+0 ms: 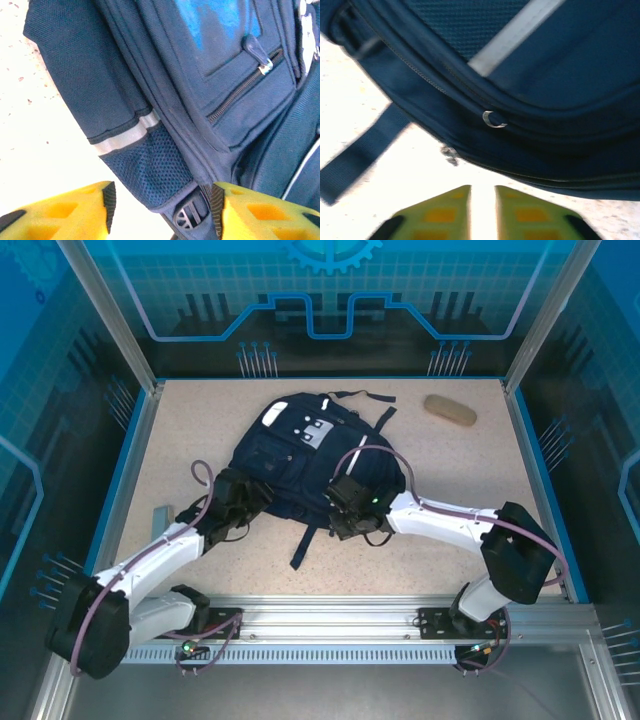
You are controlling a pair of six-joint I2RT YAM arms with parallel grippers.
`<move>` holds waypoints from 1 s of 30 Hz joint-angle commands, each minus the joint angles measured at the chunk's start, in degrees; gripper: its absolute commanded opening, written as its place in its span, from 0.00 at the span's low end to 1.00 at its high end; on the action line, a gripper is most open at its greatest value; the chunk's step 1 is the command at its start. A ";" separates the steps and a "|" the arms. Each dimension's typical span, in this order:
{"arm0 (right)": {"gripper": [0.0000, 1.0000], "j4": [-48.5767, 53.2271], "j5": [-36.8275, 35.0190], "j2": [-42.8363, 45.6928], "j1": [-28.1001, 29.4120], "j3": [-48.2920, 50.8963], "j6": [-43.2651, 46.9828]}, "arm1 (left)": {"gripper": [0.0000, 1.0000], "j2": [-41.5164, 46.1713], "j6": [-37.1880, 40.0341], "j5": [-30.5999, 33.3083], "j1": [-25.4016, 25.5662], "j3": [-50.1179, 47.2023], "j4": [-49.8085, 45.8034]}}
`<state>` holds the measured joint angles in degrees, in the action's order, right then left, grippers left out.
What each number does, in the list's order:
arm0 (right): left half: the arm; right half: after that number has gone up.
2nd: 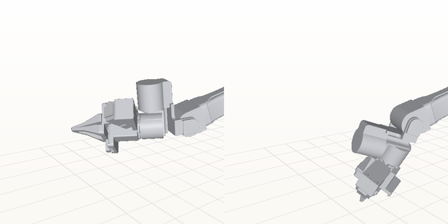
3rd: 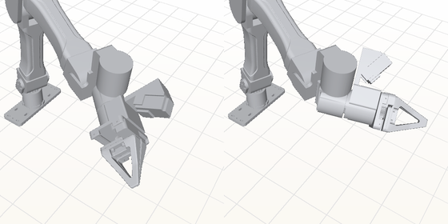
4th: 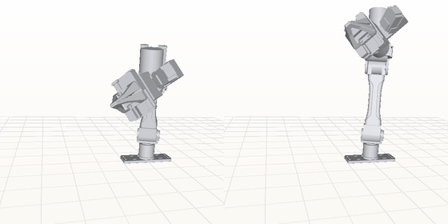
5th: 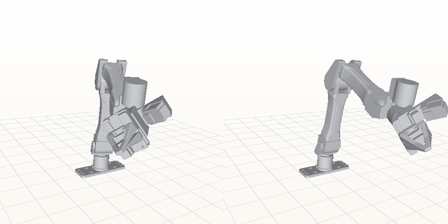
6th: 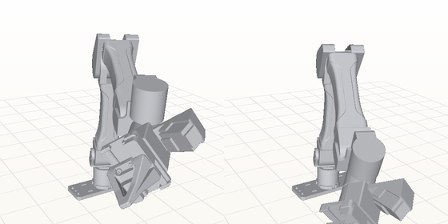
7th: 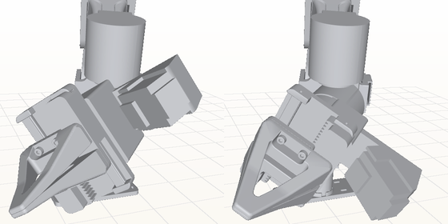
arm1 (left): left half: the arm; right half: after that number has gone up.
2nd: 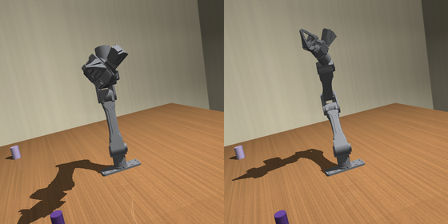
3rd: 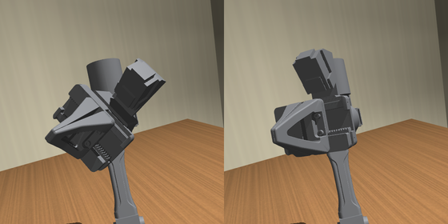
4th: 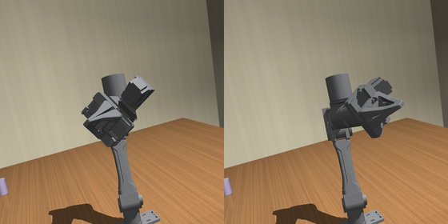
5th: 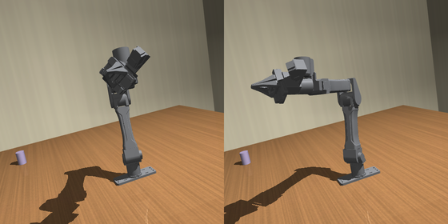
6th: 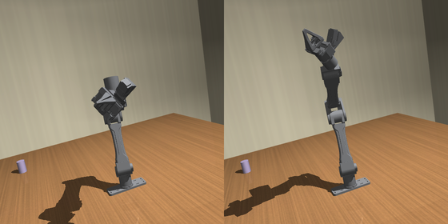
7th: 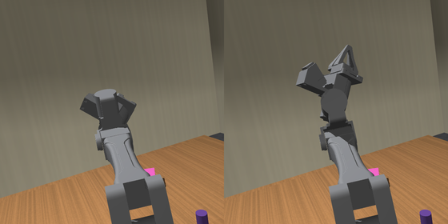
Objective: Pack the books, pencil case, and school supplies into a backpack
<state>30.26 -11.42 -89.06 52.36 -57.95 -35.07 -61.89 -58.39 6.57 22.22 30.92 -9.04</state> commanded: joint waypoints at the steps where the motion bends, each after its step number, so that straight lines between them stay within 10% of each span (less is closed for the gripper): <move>1: 0.36 -1.28 2.32 -1.39 2.45 -0.82 -2.34 | 0.60 1.95 -0.27 -2.97 -0.48 -1.00 -3.46; 14: 0.48 -6.26 -0.52 -7.60 3.41 0.42 -13.42 | 0.67 -1.09 -6.06 -10.64 -0.03 -4.07 6.55; 30: 0.29 -8.53 -10.25 -13.78 2.79 -3.49 -14.76 | 0.59 -13.01 -16.91 -9.59 9.80 -5.71 23.44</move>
<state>23.44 -17.54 -101.41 55.55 -59.51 -49.76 -72.69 -71.46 -4.27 30.04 26.15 8.78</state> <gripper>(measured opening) 0.305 0.600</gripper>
